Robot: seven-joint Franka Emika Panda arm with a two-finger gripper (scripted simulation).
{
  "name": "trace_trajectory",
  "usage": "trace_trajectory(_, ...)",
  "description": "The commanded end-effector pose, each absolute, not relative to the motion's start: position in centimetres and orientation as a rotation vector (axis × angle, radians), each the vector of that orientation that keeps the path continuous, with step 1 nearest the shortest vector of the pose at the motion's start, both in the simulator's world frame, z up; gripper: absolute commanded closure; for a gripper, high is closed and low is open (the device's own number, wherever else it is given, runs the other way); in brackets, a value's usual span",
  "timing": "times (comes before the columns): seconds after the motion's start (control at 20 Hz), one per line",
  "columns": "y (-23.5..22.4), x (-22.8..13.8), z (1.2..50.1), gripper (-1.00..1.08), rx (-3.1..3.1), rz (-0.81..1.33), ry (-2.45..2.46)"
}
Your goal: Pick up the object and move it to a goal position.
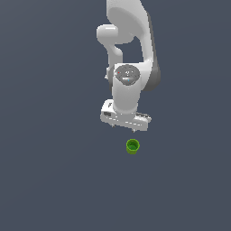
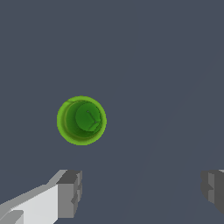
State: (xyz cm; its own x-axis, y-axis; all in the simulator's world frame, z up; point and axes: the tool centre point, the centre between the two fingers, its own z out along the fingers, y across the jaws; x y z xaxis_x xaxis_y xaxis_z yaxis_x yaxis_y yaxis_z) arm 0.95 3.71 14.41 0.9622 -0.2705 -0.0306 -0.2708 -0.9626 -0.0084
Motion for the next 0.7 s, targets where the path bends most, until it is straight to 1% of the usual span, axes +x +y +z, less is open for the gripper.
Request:
trace_trajectory(0.0, 4.0, 1.3, 14.1, -0.92, -3.084, 0.045, 0.529)
trace_trajectory(0.65, 5.5, 2.9, 12.5, -0.92, -2.957, 0.038, 1.034)
